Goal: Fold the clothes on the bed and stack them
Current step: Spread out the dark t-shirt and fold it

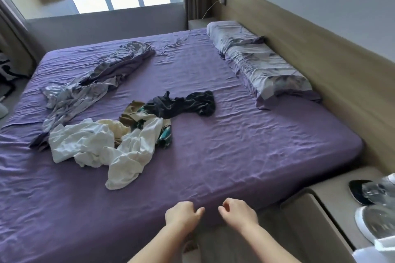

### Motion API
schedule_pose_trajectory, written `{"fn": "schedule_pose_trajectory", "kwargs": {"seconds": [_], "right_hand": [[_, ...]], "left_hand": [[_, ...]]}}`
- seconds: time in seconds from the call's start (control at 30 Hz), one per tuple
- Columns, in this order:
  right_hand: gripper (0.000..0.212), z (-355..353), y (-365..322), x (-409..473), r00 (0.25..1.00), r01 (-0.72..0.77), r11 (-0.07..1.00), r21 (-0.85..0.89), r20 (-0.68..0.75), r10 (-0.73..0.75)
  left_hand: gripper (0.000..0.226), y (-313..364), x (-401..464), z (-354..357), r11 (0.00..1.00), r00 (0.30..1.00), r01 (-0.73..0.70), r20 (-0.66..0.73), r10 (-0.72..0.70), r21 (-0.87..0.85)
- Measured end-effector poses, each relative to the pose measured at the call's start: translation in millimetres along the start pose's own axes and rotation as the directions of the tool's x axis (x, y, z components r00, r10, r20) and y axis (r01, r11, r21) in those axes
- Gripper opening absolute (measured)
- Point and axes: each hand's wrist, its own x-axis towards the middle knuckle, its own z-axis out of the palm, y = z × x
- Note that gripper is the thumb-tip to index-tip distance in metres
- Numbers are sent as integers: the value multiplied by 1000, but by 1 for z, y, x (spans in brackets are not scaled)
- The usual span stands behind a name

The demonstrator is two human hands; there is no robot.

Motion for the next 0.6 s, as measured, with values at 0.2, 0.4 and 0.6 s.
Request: {"fn": "schedule_pose_trajectory", "kwargs": {"seconds": [0.2, 0.4, 0.6], "right_hand": [[31, -43, -25, 64, 997, -31, 999, 12, -64, 32], [31, -61, -47, 113, 999, -35, 999, 10, -33, 36], [31, -94, -63, 178, 999, 39, 999, -16, -30, -40]], "left_hand": [[50, 11, 71, -57, 999, 999, -38, -25, 38, 6], [52, 12, 115, -94, 999, 999, -34, -25, 34, 22], [51, 17, 163, -119, 999, 998, 46, -39, -47, -28]]}}
